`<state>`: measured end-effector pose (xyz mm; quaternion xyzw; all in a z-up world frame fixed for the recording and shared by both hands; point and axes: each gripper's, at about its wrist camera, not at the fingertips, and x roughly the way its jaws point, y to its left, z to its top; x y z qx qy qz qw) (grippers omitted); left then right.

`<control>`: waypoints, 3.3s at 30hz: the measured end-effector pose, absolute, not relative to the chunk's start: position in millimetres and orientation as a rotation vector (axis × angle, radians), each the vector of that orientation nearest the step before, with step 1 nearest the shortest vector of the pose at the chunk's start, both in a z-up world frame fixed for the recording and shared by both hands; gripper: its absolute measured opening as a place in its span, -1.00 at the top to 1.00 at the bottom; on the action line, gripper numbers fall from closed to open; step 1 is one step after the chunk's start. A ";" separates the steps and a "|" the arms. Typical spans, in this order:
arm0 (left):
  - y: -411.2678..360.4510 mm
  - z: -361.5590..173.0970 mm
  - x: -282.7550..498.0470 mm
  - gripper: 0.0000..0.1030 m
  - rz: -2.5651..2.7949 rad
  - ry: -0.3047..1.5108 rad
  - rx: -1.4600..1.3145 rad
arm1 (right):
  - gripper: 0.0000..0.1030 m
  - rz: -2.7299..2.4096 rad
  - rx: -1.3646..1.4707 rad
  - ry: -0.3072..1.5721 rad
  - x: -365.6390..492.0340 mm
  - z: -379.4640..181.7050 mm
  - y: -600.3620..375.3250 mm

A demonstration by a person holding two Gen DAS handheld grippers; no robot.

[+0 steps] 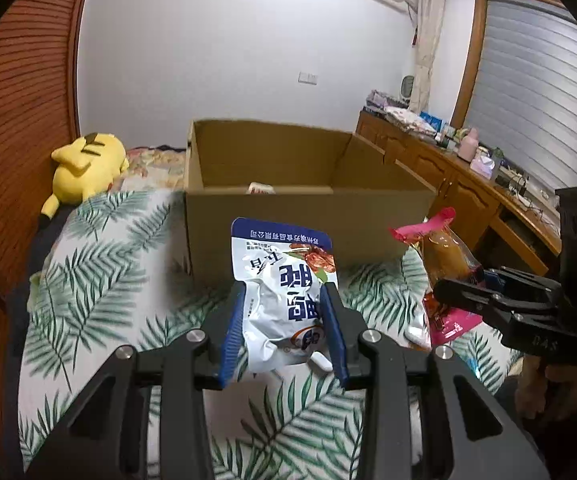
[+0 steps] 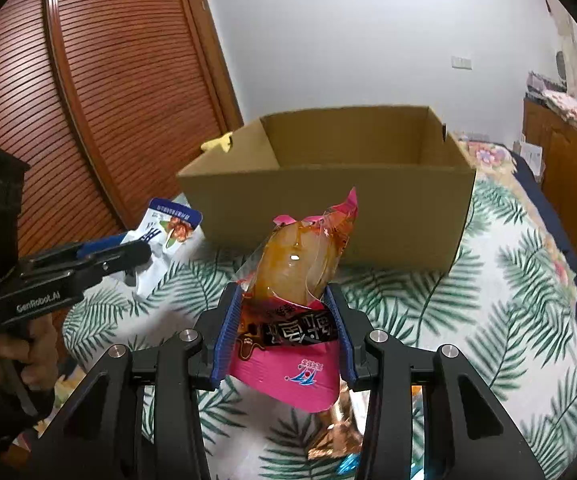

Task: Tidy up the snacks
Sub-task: 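Carry the white pouch over the box and open the left gripper, then grasp a second white duck-neck pouch with the left gripper, then carry the white pouch with the left gripper while the right carries the pink pack, release both into box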

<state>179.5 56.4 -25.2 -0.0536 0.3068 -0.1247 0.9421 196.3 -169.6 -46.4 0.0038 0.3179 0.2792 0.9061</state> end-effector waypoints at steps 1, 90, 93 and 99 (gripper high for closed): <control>55.8 -21.9 182.0 0.33 -0.256 0.619 -0.110 | 0.18 0.577 0.007 0.649 198.0 -42.6 -170.6; 3.2 -82.5 239.8 0.33 -0.529 0.845 0.110 | 0.16 0.566 0.000 0.604 247.9 -21.0 -193.3; 3.0 -63.7 233.8 0.32 -0.538 0.795 0.087 | 0.16 0.569 -0.003 0.601 250.1 -20.1 -190.5; 0.7 -18.2 234.8 0.32 -0.540 0.674 0.056 | 0.16 0.574 -0.016 0.576 259.0 -9.0 -185.2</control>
